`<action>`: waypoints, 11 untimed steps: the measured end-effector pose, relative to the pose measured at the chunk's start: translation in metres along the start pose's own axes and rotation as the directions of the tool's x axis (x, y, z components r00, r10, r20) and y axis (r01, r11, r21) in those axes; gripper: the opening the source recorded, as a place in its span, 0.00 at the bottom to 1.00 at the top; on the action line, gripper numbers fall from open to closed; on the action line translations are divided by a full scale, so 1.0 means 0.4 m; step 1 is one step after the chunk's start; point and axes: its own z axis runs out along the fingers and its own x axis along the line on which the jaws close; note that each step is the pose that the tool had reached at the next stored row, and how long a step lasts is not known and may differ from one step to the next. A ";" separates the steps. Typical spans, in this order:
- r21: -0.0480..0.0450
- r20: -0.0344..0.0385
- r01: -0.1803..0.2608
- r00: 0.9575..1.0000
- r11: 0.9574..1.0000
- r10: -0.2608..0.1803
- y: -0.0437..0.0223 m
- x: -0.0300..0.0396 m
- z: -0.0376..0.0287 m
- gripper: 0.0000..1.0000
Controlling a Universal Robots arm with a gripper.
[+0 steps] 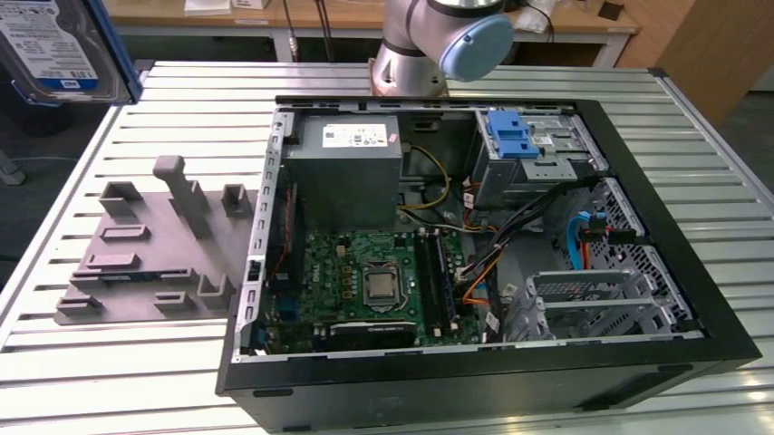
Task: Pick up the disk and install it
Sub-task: 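Pick up the disk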
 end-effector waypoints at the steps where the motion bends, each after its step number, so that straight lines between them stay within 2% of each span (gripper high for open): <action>1: 0.000 0.000 0.000 1.000 1.000 0.000 -0.002 0.000 0.000 0.36; 11: 0.000 0.000 0.000 1.000 1.000 0.000 -0.036 0.000 0.000 0.36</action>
